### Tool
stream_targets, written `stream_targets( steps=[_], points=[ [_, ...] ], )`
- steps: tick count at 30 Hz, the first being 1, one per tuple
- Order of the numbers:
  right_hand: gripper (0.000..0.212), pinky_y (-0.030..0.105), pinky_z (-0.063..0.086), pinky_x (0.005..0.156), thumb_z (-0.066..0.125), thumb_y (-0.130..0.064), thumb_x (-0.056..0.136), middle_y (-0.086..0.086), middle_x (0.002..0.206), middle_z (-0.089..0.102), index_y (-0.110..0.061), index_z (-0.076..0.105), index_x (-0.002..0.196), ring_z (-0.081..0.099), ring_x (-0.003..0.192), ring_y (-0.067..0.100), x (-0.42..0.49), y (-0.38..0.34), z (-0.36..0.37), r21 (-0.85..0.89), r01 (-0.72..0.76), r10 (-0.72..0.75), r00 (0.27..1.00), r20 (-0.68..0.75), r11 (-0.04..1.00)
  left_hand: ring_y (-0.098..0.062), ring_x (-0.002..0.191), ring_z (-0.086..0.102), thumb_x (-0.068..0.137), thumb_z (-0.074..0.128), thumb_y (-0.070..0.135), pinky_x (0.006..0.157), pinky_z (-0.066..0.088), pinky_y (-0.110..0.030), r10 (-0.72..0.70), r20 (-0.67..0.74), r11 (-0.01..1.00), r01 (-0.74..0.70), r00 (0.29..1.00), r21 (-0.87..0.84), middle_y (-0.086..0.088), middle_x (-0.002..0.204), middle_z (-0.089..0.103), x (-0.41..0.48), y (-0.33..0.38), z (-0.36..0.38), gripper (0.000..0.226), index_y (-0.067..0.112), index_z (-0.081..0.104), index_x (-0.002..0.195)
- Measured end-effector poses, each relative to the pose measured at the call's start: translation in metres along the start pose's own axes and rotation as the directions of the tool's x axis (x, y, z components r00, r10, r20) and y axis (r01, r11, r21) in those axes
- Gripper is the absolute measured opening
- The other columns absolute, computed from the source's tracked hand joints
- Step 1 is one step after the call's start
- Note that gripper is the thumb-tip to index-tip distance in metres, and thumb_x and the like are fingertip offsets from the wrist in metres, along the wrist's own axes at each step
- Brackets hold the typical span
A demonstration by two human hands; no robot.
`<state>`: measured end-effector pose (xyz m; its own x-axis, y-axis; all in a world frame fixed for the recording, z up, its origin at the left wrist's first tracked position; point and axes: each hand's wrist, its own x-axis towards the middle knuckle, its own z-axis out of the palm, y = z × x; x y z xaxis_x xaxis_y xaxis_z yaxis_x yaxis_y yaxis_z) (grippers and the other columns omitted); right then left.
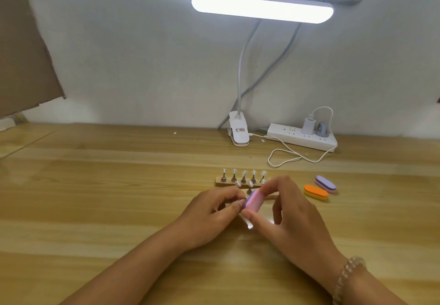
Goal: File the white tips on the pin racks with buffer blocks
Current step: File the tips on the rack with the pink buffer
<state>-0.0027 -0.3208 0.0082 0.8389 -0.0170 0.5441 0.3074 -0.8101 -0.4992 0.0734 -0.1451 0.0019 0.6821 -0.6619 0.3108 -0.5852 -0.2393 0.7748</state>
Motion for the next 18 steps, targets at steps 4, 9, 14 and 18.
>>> stream_targets(
  steps=[4,9,14,18],
  points=[
    [0.047,0.026,0.046,0.056,0.063,-0.065,0.071,-0.02,0.086,0.051,-0.031,0.044,0.097,0.052,0.066,0.009,-0.0004,0.0005,0.0024,0.035,-0.023,0.02,0.997,0.072,0.999,0.002,0.066,0.048,0.099,0.052,0.021,0.059,0.036,-0.017,-0.019,-0.003,1.0,0.019,1.0,0.001,0.023,0.072,0.056,0.0012,-0.0021,-0.0001,0.018,0.027,0.065,0.088],
    [0.041,0.027,0.046,0.06,0.069,-0.061,0.07,-0.021,0.091,0.058,-0.033,0.047,0.091,0.054,0.063,0.014,0.0014,0.0047,0.0008,0.135,-0.11,0.108,0.994,0.021,0.985,0.005,0.064,0.049,0.1,0.053,0.02,0.056,0.038,-0.012,-0.007,-0.019,1.0,0.007,1.0,-0.002,0.024,0.071,0.057,0.0015,0.0005,-0.0017,0.021,0.03,0.065,0.085],
    [0.049,0.021,0.04,0.056,0.062,-0.072,0.068,-0.02,0.085,0.057,-0.032,0.048,0.092,0.053,0.064,0.012,0.002,0.0029,-0.0001,0.14,-0.11,0.105,0.994,0.044,0.984,0.004,0.067,0.051,0.096,0.052,0.027,0.057,0.037,-0.016,0.01,0.0,0.999,-0.01,1.0,0.048,0.022,0.076,0.061,0.0004,0.0012,0.0003,0.017,0.032,0.067,0.089],
    [0.057,0.019,0.035,0.055,0.057,-0.079,0.062,-0.014,0.077,0.056,-0.031,0.048,0.091,0.05,0.062,0.01,0.0044,0.0058,-0.0017,0.147,-0.168,0.17,0.985,-0.005,0.975,0.007,0.065,0.054,0.099,0.056,0.019,0.055,0.038,-0.012,0.028,-0.011,0.999,-0.028,1.0,0.042,0.022,0.08,0.066,-0.0006,0.0003,0.0,0.018,0.026,0.072,0.094]
  ],
)
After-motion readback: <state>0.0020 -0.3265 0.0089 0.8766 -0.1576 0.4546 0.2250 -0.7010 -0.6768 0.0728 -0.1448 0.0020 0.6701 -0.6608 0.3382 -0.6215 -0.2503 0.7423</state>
